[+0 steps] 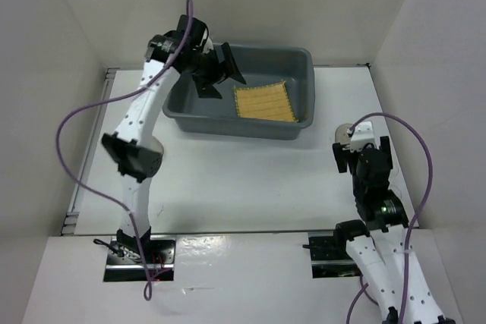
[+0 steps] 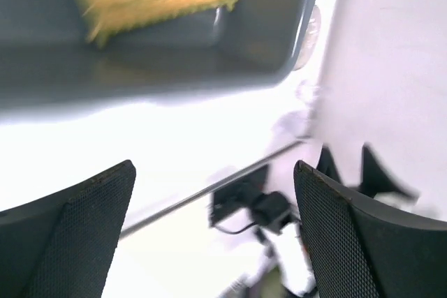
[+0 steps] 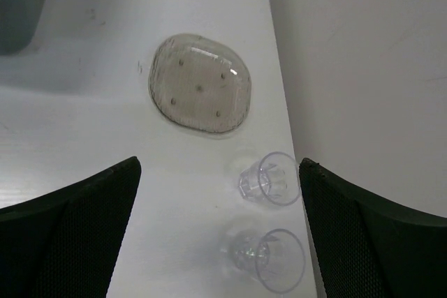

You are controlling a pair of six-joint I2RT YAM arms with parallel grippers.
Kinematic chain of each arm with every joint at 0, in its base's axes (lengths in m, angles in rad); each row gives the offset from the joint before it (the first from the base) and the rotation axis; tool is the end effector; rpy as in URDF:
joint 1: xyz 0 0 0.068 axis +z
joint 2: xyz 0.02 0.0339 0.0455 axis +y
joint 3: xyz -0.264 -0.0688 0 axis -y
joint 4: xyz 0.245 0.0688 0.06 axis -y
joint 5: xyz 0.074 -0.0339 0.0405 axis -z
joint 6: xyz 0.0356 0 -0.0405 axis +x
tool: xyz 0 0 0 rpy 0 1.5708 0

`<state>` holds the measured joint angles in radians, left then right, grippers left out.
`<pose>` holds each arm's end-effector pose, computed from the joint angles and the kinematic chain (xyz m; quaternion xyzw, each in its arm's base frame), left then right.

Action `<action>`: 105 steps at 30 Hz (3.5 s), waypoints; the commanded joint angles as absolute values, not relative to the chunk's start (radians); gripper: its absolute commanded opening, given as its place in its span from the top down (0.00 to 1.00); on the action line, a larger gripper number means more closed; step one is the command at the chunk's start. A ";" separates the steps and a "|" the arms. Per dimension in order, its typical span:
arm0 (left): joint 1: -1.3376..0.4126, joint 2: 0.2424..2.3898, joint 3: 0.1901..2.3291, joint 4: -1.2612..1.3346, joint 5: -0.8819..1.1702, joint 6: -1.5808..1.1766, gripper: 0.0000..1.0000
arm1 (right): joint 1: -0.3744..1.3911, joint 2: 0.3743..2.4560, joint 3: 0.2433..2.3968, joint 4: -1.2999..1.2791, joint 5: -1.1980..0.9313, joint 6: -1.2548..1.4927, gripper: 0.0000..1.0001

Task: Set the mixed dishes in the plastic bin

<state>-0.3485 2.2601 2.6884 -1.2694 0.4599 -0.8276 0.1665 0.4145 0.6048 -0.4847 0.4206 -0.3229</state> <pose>0.4236 -0.1707 0.3946 -0.1368 0.9029 -0.3699 0.1709 0.1104 0.0038 0.2942 -0.0696 0.7922 -0.2127 0.5677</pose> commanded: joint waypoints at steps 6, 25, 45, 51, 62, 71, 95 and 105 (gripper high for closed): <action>-0.457 1.491 1.900 -1.106 -0.009 -0.837 0.00 | 0.118 0.704 0.638 -0.562 0.462 -0.543 0.02; -0.407 1.031 1.236 -1.000 -0.083 -0.871 0.00 | -0.092 1.462 0.914 -0.558 0.002 -0.784 0.10; -0.304 1.009 1.198 -0.991 -0.005 -0.785 0.00 | -0.103 1.847 1.069 -0.489 -0.025 -0.756 0.52; -0.284 1.000 1.199 -0.982 0.041 -0.785 0.00 | -0.103 1.856 1.081 -0.508 -0.015 -0.756 0.99; -0.284 0.991 1.270 -1.043 0.032 -0.785 0.00 | -0.103 1.580 1.195 -0.699 -0.038 -0.747 1.00; -0.275 1.037 1.333 -1.135 -0.066 -0.761 0.00 | 0.013 1.436 1.604 -0.931 -0.091 -0.680 1.00; -0.235 1.118 1.364 -1.189 -0.101 -0.661 0.00 | 0.445 2.472 2.724 -1.267 -0.133 -0.667 1.00; -0.164 1.118 1.322 -1.143 0.054 -0.635 0.00 | 0.436 2.632 2.881 -1.304 -0.160 -0.650 1.00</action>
